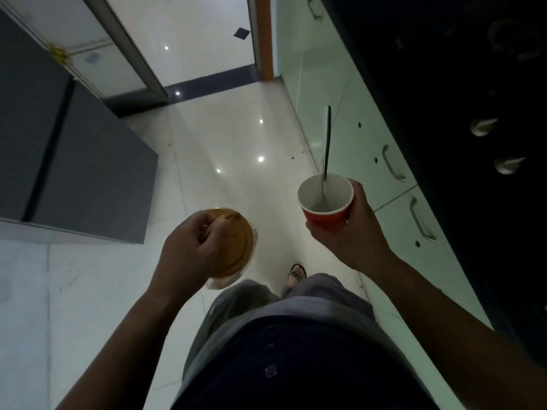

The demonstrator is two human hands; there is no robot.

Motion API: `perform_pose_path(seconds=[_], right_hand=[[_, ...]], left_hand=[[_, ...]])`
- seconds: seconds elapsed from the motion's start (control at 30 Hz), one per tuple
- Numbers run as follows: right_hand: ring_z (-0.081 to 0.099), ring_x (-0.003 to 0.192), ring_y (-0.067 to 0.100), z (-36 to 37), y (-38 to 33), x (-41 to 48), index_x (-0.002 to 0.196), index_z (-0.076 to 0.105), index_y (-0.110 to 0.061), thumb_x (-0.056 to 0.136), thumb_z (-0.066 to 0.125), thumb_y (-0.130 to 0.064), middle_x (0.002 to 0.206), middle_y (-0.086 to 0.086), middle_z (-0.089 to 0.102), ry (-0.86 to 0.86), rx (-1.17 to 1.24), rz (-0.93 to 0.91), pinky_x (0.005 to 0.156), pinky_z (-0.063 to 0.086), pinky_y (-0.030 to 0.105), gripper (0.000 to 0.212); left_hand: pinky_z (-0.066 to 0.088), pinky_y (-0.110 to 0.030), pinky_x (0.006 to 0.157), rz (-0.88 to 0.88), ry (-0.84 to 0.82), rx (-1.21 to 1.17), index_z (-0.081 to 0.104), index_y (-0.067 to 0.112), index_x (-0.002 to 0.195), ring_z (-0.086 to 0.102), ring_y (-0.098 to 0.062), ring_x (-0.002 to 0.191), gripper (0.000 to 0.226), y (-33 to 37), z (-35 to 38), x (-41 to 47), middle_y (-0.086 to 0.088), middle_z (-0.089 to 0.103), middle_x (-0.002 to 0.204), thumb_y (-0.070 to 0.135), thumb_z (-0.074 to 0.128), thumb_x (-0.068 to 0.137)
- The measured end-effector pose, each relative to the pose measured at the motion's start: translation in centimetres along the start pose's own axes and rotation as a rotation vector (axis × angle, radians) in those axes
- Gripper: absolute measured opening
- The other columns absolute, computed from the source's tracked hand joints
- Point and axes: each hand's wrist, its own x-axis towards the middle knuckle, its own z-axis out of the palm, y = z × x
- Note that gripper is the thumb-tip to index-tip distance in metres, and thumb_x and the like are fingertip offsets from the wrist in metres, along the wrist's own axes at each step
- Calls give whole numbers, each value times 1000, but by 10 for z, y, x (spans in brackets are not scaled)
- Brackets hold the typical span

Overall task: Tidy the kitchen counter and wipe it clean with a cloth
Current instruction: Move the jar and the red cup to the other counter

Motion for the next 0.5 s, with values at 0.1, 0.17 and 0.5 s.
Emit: perform_pose_path(seconds=[0.1, 0.17, 0.5], right_hand=[[49, 104, 8, 5, -15, 45, 129, 31, -23, 68, 81, -19, 119, -7, 47, -21, -4, 4, 73, 45, 9, 79], [50, 106, 9, 12, -20, 72, 127, 32, -26, 67, 81, -19, 120, -6, 48, -29, -2, 25, 75, 45, 11, 79], [52, 102, 9, 35, -75, 257, 122, 35, -31, 66, 82, -21, 115, -10, 50, 170, 21, 86, 73, 47, 13, 74]], left_hand=[[42, -22, 59, 27, 65, -38, 56, 19, 96, 55, -10, 79, 29, 6, -16, 50, 7, 58, 86, 46, 50, 88], [41, -22, 58, 34, 103, -49, 56, 20, 95, 54, -9, 78, 25, 8, -26, 87, 12, 57, 84, 43, 51, 88], [41, -26, 58, 84, -102, -82, 56, 19, 96, 55, -18, 82, 30, 28, -77, 316, 5, 57, 86, 45, 47, 83]])
